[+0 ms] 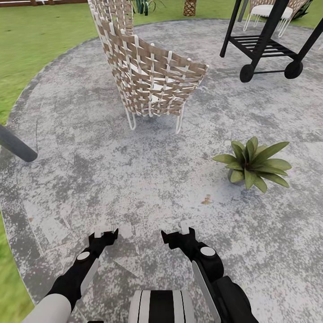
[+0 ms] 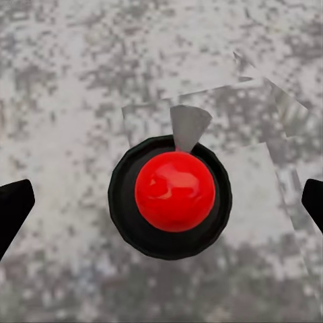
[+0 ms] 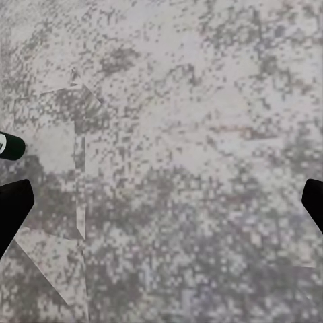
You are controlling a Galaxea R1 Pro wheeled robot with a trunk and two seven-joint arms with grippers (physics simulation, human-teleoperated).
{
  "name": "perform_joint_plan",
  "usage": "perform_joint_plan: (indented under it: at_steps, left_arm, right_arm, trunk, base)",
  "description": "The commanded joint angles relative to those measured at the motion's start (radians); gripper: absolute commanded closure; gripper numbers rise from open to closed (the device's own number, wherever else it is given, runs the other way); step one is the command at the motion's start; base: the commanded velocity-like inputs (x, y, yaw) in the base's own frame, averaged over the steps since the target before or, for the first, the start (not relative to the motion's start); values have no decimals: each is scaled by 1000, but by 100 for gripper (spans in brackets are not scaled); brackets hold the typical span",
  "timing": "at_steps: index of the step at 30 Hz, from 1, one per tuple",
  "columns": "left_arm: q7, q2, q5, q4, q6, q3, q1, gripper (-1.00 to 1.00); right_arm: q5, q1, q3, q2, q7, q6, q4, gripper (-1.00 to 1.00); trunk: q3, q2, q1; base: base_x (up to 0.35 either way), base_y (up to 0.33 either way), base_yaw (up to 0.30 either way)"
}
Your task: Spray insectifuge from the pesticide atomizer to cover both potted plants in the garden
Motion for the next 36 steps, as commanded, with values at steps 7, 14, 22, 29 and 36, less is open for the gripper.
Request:
perform_joint_plan:
  at_steps: [7, 14, 22, 29, 36]
  left_arm:
    - [0, -1, 10, 1, -3, -2, 0, -100]
    - [0, 0, 10, 1, -3, -3, 0, -100]
    - [0, 0, 11, 0, -3, -2, 1, 100]
    - [0, 0, 11, -1, -3, 0, 1, 100]
    - [0, 0, 12, -1, -3, -1, 2, 100]
  right_arm:
    - [-3, 0, -1, 0, 1, 5, -1, -100]
    - [-3, 0, -1, 0, 1, 5, -1, -100]
    - [-3, 0, -1, 0, 1, 5, -1, -100]
    - [-3, 0, -1, 0, 1, 5, -1, -100]
    - [-3, 0, -1, 0, 1, 5, -1, -100]
  trunk:
    - [-1, 0, 0]
    - [-1, 0, 0]
    - [-1, 0, 0]
    - [-1, 0, 0]
    - [-1, 0, 0]
  base:
    - [0, 0, 0]
    - [0, 0, 0]
    - [0, 0, 0]
    - [0, 0, 0]
    - [0, 0, 0]
